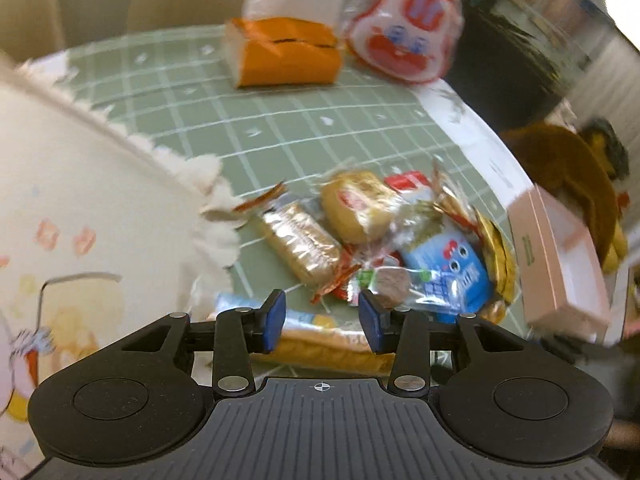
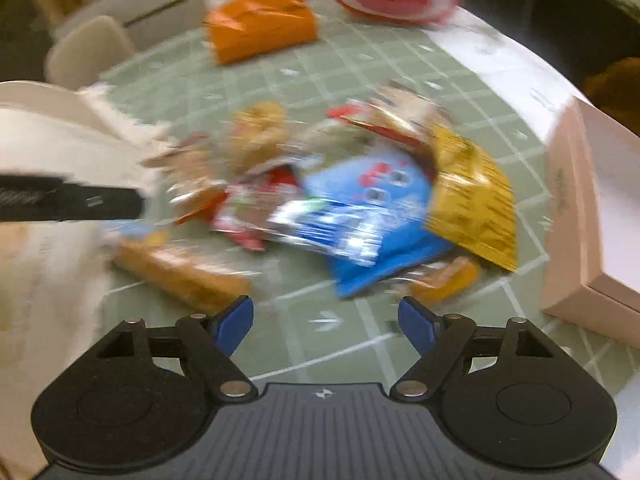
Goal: Organize snacks
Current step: 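Reach the left tool into the snack pile toward a wafer bar, then grasp the wafer bar with the left tool while the right tool grasps the long bread stick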
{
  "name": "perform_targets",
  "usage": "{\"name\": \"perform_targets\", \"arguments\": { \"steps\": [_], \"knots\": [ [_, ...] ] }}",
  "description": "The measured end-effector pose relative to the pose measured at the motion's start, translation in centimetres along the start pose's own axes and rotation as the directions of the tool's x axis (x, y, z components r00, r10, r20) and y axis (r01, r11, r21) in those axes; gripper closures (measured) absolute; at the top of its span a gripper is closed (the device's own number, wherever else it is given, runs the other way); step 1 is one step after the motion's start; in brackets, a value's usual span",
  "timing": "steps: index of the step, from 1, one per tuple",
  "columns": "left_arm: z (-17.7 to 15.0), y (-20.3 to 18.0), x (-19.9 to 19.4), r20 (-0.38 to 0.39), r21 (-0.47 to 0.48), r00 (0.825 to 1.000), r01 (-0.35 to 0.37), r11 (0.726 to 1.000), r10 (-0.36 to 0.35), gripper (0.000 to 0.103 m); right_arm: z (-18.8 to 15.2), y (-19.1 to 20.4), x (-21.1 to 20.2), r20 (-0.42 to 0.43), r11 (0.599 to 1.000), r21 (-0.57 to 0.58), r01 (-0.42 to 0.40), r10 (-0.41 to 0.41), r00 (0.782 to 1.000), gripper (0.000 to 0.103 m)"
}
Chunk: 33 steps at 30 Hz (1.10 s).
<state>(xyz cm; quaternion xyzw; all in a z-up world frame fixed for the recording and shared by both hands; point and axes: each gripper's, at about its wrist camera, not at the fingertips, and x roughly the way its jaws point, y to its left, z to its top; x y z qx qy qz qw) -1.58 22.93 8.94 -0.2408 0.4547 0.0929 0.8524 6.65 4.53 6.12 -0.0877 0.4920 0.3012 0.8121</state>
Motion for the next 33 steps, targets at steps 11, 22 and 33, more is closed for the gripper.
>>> {"name": "perform_targets", "arguments": {
  "steps": [11,22,33],
  "knots": [
    [0.8,1.4,-1.2,0.095,-0.094,0.992,-0.072,0.993,0.081,0.058,3.0,7.4,5.1,-0.038,0.974,-0.225,-0.023,0.015,0.999,0.025],
    [1.2,1.0,-0.2,0.088,-0.082,0.99,-0.1,0.992,0.107,0.058,3.5,7.7,3.4,0.017,0.937,-0.348,-0.018,0.026,1.0,0.036],
    [1.4,1.8,0.3,0.079,-0.108,0.99,-0.107,0.988,0.116,0.058,3.1,9.3,5.6,-0.057,0.908,-0.41,-0.087,0.069,0.996,0.052]
  ]
}}
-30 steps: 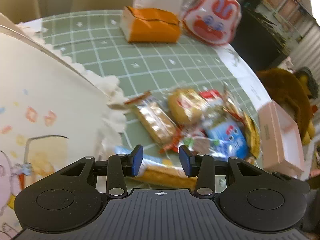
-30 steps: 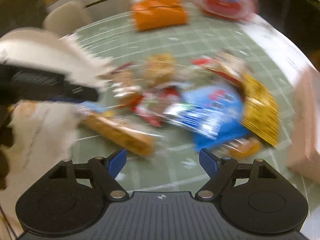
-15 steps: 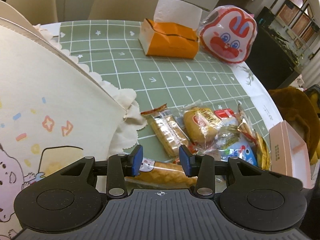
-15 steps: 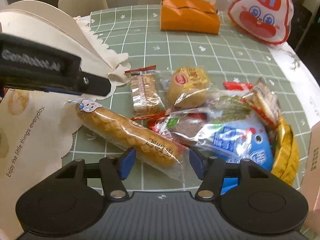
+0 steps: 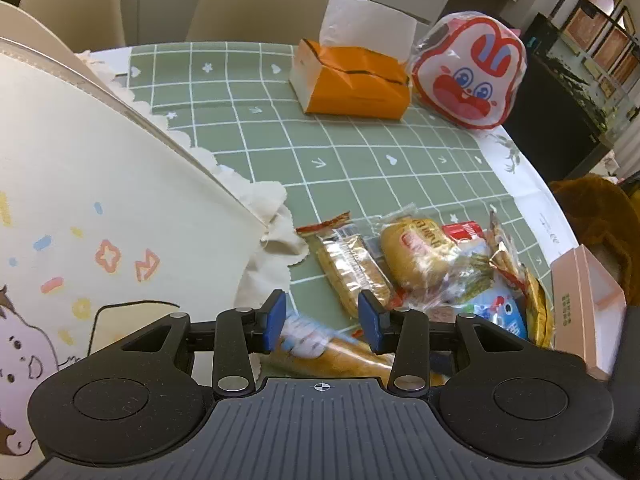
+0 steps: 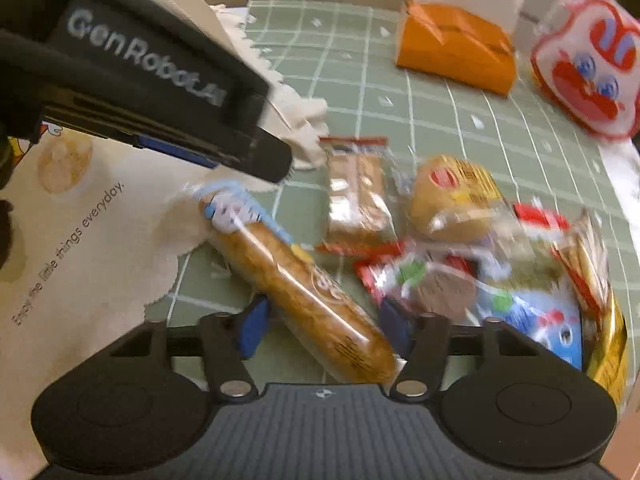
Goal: Organize snacks
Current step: 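Grasp the wafer bar with the left tool while the right tool grasps the long bread stick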
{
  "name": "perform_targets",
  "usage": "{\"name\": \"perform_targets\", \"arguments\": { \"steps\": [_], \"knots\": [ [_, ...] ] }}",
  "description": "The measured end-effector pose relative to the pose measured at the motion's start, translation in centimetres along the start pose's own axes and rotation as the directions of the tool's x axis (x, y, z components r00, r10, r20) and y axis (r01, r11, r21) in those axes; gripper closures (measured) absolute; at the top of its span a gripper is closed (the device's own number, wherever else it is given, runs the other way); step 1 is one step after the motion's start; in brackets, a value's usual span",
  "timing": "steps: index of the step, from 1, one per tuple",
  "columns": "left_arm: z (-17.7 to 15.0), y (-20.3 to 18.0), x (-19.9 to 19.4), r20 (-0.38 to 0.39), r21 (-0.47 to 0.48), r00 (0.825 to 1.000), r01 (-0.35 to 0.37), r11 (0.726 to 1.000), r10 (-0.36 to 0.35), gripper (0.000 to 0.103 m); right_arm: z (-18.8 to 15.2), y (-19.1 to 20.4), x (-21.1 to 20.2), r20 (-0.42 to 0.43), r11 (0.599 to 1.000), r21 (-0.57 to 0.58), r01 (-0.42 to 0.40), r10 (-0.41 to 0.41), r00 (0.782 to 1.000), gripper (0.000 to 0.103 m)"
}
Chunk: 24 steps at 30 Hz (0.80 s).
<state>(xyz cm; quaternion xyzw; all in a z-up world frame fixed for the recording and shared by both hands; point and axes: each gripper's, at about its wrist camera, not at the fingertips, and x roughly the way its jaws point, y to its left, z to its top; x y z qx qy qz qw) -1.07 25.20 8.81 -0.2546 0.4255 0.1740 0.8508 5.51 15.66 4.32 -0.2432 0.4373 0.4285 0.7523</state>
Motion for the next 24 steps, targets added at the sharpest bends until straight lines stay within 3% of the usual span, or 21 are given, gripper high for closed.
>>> {"name": "perform_targets", "arguments": {
  "steps": [3,11,13,15,17,21,24],
  "knots": [
    [0.1,0.1,0.4,-0.002,-0.012,1.0,0.011,1.0,-0.011,0.058,-1.2,-2.6,-1.2,-0.034,0.994,0.106,-0.04,0.044,0.998,0.065],
    [1.7,0.2,3.8,-0.008,-0.167,1.0,0.021,0.986,-0.023,0.058,-9.5,-8.7,-6.0,-0.03,0.922,0.388,-0.006,0.019,0.999,0.066],
    [2.4,-1.2,4.6,0.013,-0.118,1.0,0.004,0.993,-0.002,0.058,-11.9,-9.9,-7.3,-0.017,0.892,0.453,0.017,-0.011,1.0,0.066],
    [3.1,-3.2,5.7,0.06,0.008,0.997,-0.045,0.999,0.045,0.058,-14.2,-11.0,-8.0,-0.013,0.855,0.517,0.04,-0.039,0.999,0.066],
    [3.2,-4.2,7.3,0.051,0.106,0.995,-0.089,0.99,0.084,0.058,-16.2,-12.2,-8.8,-0.012,0.812,0.579,0.068,-0.075,0.997,0.066],
    [1.9,-4.4,7.9,0.008,0.166,0.996,-0.086,0.982,0.086,0.06,-19.8,-13.9,-10.6,0.01,0.729,0.678,0.094,-0.137,0.99,0.066],
    [-0.2,-4.7,6.8,-0.031,0.159,0.999,-0.027,0.987,0.032,0.063,-21.4,-14.8,-11.0,0.017,0.682,0.724,0.1,-0.163,0.987,0.064]
  ]
}}
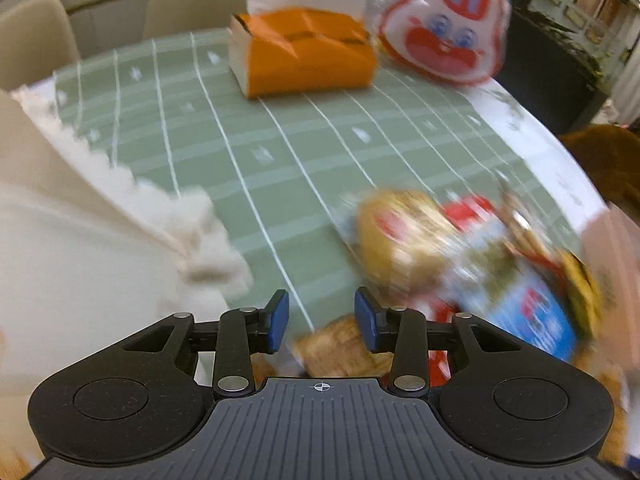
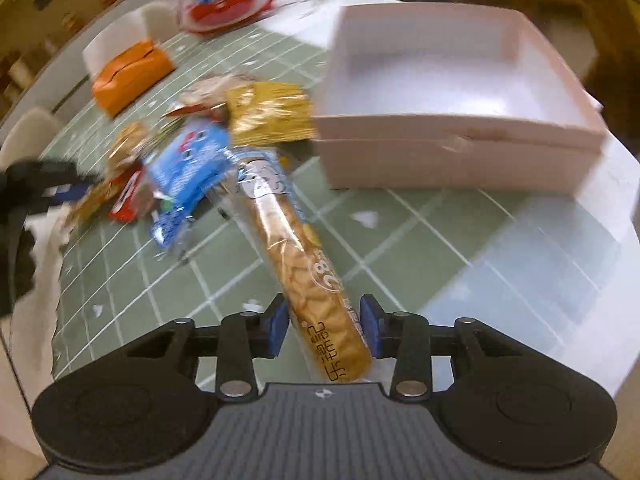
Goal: Organize snacks
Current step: 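Grasp the wafer bar with the left tool while the right tool grasps the long bread stick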
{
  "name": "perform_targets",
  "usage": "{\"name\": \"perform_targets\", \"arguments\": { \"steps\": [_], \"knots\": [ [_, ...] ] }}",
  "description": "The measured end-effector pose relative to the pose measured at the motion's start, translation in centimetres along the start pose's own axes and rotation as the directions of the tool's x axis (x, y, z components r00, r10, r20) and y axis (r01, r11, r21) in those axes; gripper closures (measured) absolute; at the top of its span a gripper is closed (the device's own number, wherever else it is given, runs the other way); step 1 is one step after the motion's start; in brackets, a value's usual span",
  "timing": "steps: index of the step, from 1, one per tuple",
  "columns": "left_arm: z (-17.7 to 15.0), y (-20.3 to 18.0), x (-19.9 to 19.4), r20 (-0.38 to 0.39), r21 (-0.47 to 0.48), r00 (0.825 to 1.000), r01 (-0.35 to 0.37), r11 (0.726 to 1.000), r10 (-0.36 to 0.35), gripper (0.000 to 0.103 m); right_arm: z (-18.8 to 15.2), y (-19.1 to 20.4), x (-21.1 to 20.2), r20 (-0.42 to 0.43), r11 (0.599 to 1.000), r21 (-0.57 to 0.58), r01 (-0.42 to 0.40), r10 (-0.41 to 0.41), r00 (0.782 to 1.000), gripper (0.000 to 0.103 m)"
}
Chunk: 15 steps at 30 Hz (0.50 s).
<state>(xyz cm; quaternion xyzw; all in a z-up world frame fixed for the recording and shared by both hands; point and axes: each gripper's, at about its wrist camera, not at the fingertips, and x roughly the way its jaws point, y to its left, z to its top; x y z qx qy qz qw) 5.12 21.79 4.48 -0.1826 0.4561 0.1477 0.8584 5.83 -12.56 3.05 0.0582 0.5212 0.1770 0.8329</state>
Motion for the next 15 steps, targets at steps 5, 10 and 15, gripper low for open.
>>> {"name": "perform_targets", "arguments": {
  "steps": [5,10,15],
  "knots": [
    [-3.9,-2.0,-2.1,-0.037,0.033,0.996,0.081,0.996,-0.08,0.063,-1.2,-0.4,-0.1,0.015,1.0,0.02,0.003,-0.003,1.0,0.059],
    [-7.8,-4.1,-3.6,-0.098,0.082,0.978,0.194,0.977,-0.186,0.063,-2.0,0.0,-0.5,0.012,1.0,0.012,-0.006,0.006,1.0,0.057],
    [-8.4,-4.8,-5.2,-0.037,-0.001,0.982,0.185,0.983,-0.185,0.063,-2.8,0.8,-0.7,-0.006,0.998,-0.008,-0.055,0.055,0.998,0.057]
  ]
}}
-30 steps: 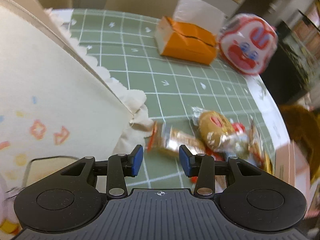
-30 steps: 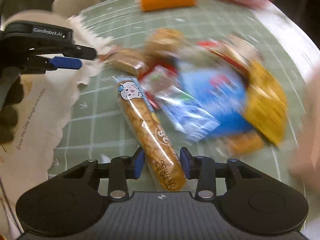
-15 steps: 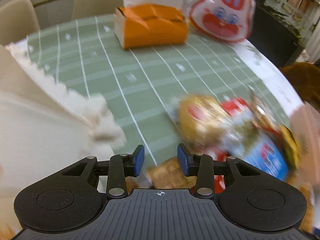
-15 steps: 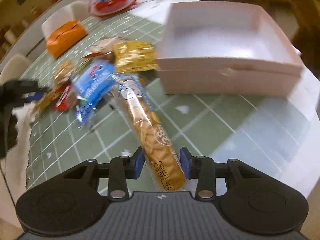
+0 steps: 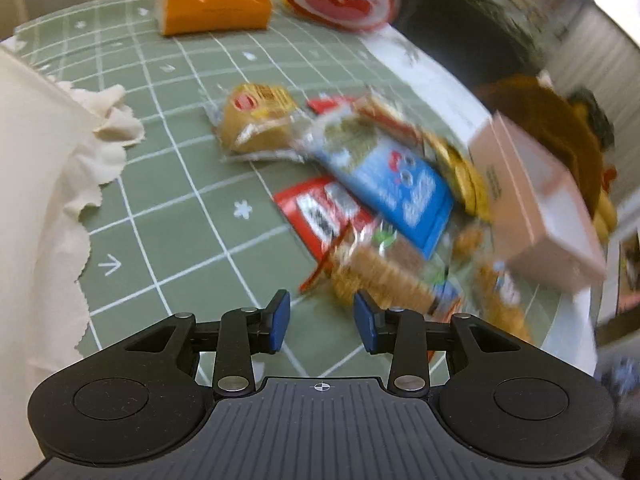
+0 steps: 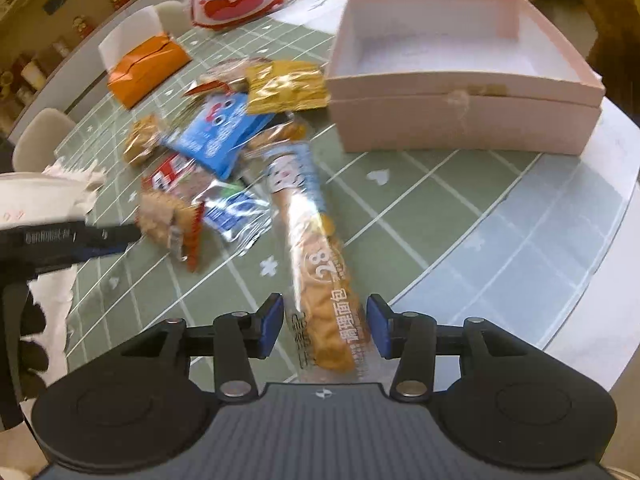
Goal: Organize snacks
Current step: 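Grasp the wafer bar with the left tool while the right tool grasps the long bread stick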
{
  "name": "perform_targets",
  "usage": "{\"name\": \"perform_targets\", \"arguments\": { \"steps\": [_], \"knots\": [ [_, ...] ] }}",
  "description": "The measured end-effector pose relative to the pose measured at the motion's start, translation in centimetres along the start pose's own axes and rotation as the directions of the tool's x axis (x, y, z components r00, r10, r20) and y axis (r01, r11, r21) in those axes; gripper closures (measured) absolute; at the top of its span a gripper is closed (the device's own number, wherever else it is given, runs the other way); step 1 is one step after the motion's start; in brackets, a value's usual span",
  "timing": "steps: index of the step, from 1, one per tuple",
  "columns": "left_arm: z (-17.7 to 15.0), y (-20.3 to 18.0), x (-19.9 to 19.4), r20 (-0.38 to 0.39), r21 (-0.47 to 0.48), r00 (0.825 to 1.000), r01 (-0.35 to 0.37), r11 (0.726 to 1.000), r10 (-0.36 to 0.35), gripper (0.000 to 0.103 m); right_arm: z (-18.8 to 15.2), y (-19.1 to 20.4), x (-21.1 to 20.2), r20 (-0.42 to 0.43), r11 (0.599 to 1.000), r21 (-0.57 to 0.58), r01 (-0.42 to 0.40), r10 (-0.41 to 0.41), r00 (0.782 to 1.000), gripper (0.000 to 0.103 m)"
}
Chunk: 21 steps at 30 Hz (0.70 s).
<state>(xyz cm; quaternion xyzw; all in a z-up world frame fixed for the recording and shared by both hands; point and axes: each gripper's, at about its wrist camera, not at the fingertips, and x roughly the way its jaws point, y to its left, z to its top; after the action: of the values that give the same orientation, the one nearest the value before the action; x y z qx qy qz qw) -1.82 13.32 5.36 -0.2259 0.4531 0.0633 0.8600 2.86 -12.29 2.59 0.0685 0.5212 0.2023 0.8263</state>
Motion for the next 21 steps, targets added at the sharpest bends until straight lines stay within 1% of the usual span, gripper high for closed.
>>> {"name": "perform_targets", "arguments": {
  "steps": [2,5,7,9,10,11,13,15,17,18,19,21],
  "knots": [
    [0.9,0.1,0.0,0.011,-0.077,1.0,0.0,0.997,0.001,0.063,-0.3,0.4,0.0,0.002,1.0,-0.011,0.006,-0.006,1.0,0.056],
    [2.4,-0.4,1.2,-0.016,-0.156,1.0,0.005,0.988,-0.007,0.063,-0.6,0.8,0.0,0.005,1.0,-0.018,0.015,-0.015,1.0,0.054],
    [2.9,-1.1,2.0,-0.024,-0.164,0.999,0.019,0.986,-0.023,0.062,-0.8,0.9,-0.1,0.007,1.0,-0.015,0.02,-0.02,1.0,0.052],
    [3.4,-2.5,3.0,-0.033,-0.11,0.999,-0.008,0.994,0.005,0.062,-1.1,1.0,-0.1,0.012,0.999,-0.019,0.029,-0.029,0.999,0.051],
    [3.4,-3.3,3.3,-0.038,-0.06,0.999,-0.03,0.998,0.028,0.062,-1.2,1.2,-0.2,0.015,0.999,-0.026,0.037,-0.037,0.999,0.051],
    [3.1,-4.4,3.6,-0.036,0.021,0.997,-0.065,0.998,0.066,0.062,-1.4,1.3,-0.2,0.02,0.998,-0.033,0.05,-0.049,0.999,0.05],
    [2.5,-5.6,3.8,-0.027,0.153,0.993,-0.114,0.982,0.119,0.06,-1.7,1.3,-0.4,0.041,0.996,-0.042,0.081,-0.079,0.996,0.045],
    [1.7,-5.8,3.5,-0.01,0.229,0.99,-0.138,0.964,0.144,0.059,-2.0,1.2,-0.5,0.064,0.992,-0.054,0.118,-0.114,0.991,0.043],
    [1.1,-5.0,2.9,-0.002,0.239,0.987,-0.153,0.959,0.158,0.06,-2.1,1.0,-0.6,0.069,0.989,-0.06,0.132,-0.128,0.989,0.042],
    [1.0,-4.3,2.5,-0.003,0.22,0.988,-0.147,0.964,0.152,0.06,-2.2,0.8,-0.6,0.067,0.99,-0.057,0.132,-0.128,0.99,0.042],
    [0.9,-3.6,2.1,-0.006,0.191,0.99,-0.14,0.972,0.143,0.06,-2.2,0.6,-0.6,0.066,0.99,-0.052,0.128,-0.125,0.99,0.041],
    [1.1,-2.1,1.2,-0.013,0.095,0.992,-0.126,0.987,0.128,0.061,-2.2,0.5,-0.6,0.074,0.991,-0.053,0.125,-0.121,0.99,0.039]
  ]
}}
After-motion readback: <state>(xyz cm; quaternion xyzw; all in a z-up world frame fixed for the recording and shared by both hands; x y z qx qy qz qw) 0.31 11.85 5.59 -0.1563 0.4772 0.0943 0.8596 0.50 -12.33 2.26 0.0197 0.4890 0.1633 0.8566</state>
